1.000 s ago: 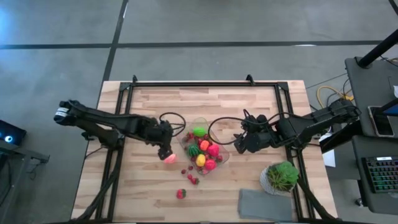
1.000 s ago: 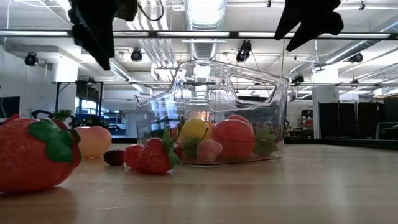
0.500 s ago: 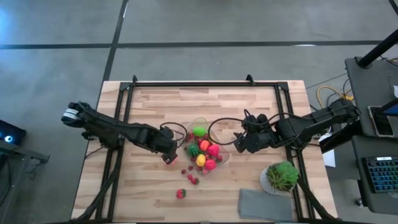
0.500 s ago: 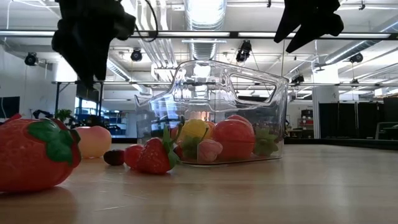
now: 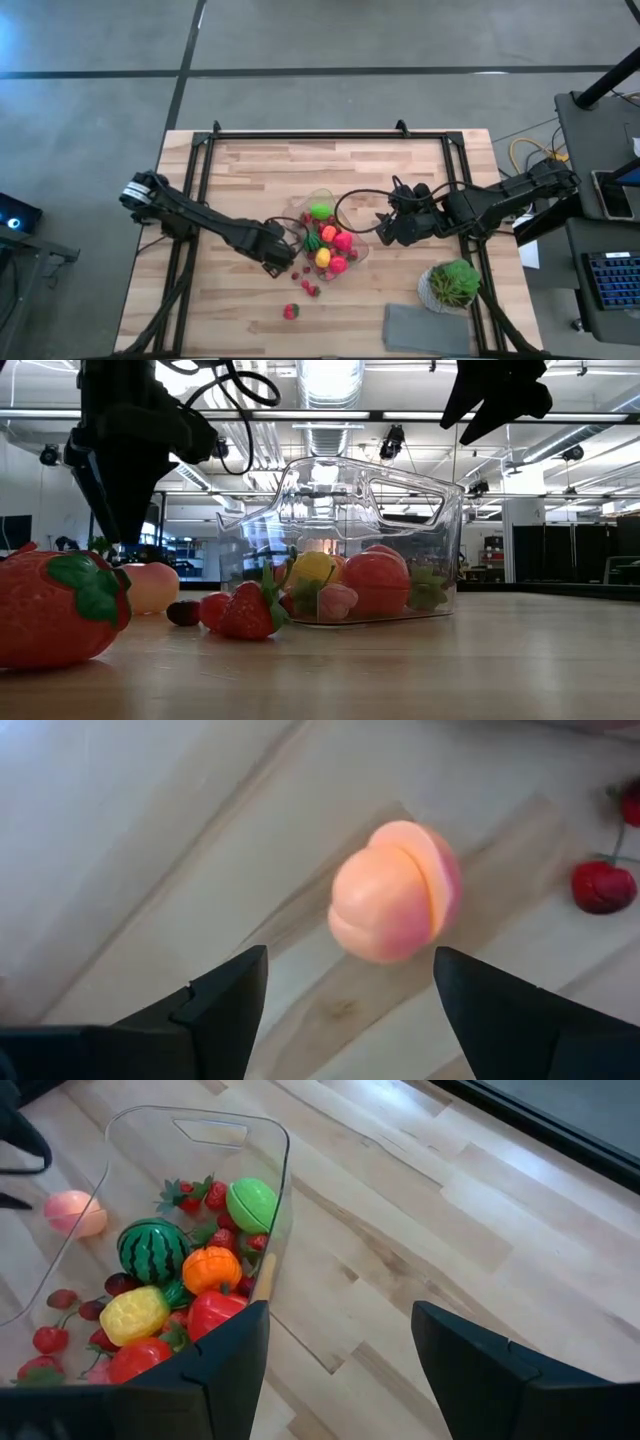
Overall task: Pick and placing Produce into tupperware
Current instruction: Put the pink peach into the transparent bin
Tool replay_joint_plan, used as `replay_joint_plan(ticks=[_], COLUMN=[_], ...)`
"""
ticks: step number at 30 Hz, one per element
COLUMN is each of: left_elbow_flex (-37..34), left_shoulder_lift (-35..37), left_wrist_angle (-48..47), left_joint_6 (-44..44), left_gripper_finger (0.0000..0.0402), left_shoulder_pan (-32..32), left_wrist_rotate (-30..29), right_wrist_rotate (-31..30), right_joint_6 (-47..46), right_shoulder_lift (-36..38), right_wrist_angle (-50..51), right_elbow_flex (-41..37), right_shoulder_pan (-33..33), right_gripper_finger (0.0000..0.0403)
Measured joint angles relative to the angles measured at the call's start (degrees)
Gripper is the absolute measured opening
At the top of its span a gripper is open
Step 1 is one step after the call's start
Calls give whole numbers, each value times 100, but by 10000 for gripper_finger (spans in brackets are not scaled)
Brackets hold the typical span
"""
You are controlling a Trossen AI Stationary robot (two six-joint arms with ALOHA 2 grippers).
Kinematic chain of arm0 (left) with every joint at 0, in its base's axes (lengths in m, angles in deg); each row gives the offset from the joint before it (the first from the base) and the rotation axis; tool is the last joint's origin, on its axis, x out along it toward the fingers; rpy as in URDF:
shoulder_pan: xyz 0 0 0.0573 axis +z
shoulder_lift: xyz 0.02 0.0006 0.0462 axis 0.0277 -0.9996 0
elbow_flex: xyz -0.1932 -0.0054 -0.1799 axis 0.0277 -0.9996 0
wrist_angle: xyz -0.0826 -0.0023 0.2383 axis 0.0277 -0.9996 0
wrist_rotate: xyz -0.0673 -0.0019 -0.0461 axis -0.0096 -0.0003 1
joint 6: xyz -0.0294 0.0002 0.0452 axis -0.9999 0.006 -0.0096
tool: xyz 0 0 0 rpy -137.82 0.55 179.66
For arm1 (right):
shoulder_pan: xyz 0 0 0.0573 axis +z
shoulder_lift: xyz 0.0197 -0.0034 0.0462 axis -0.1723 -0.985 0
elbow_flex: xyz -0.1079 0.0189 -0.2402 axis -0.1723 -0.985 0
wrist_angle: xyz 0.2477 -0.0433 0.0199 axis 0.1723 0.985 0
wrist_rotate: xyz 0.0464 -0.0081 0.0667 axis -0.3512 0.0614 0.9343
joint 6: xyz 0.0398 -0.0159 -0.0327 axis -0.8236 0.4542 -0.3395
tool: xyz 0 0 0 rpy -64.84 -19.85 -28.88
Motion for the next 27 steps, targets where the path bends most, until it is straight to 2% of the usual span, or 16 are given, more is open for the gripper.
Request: replay_joint_plan(ticks=[15,27], left_elbow_flex=[18,9], left_shoulder_lift=[-106,-99], left_wrist_angle=[296,755], left_joint_6=[-212,-505], left_gripper_finger=[270,270], left_shoulder_pan=[28,34], left_wrist_rotate=[351,281], right_wrist_rotate=[22,22], right_joint_6=[-164,-192], right_shoulder_lift=[0,0], right_wrist_angle=[-17,-33], right_elbow_flex=[-9,-9], right_shoulder_pan=[2,2], right_gripper_finger=[238,238])
